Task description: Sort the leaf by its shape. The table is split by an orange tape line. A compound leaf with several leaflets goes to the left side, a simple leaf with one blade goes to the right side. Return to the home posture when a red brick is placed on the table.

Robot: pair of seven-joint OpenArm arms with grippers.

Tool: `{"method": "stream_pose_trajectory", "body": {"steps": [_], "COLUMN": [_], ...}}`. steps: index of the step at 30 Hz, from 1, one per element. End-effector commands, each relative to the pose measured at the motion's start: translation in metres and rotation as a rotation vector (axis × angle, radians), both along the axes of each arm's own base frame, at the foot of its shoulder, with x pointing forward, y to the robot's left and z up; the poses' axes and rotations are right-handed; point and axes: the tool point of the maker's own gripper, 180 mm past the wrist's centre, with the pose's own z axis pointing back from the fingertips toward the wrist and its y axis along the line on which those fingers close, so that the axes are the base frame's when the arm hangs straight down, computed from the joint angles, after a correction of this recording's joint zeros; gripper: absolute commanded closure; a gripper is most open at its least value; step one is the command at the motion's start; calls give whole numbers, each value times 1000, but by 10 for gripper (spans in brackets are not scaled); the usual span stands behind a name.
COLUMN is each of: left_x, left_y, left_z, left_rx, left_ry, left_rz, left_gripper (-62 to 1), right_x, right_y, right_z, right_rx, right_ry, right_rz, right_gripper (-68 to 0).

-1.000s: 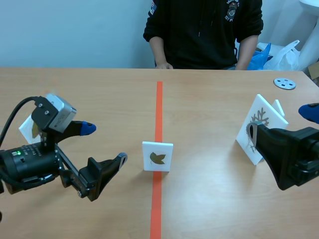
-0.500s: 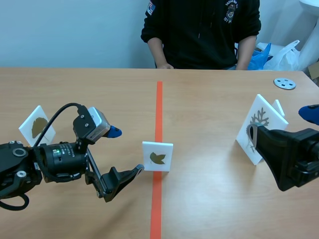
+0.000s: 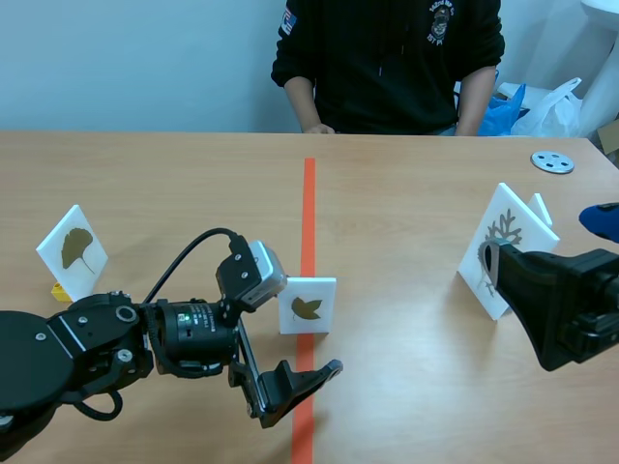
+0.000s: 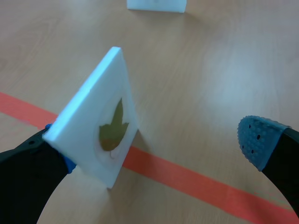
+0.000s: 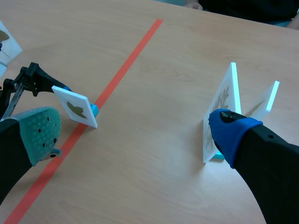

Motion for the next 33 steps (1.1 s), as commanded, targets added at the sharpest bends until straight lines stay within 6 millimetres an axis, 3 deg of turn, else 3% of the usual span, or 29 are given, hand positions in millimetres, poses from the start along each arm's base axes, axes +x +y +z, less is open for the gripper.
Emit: {"method": "stream_pose_trajectory", "body": {"steps": [1,9,17,28,33], "left_x": [16,19,32,45,56], "left_y": [-4,-3,2,7,7], "left_z": [21,21,23,6,8], "left_rx": [-58,-60,-47,-1,-28], "left_ry": [-52,-55,-98,-90,-77], "left_rz": [23,29,92,151,207], "left_gripper": [-623,-623,-476,-474,-379], "right_x": [3,2,2,3,3], "right_y": [0,0,0,0,0], "right_z": [5,3,3,4,4], "right_rx": [5,4,5,13,12], "right_ry": [-22,-11,-12,-14,-13], "right_rz": [1,-1,-1,-1,-1], "right_gripper": [-679,-679,-679,-679,-679]}}
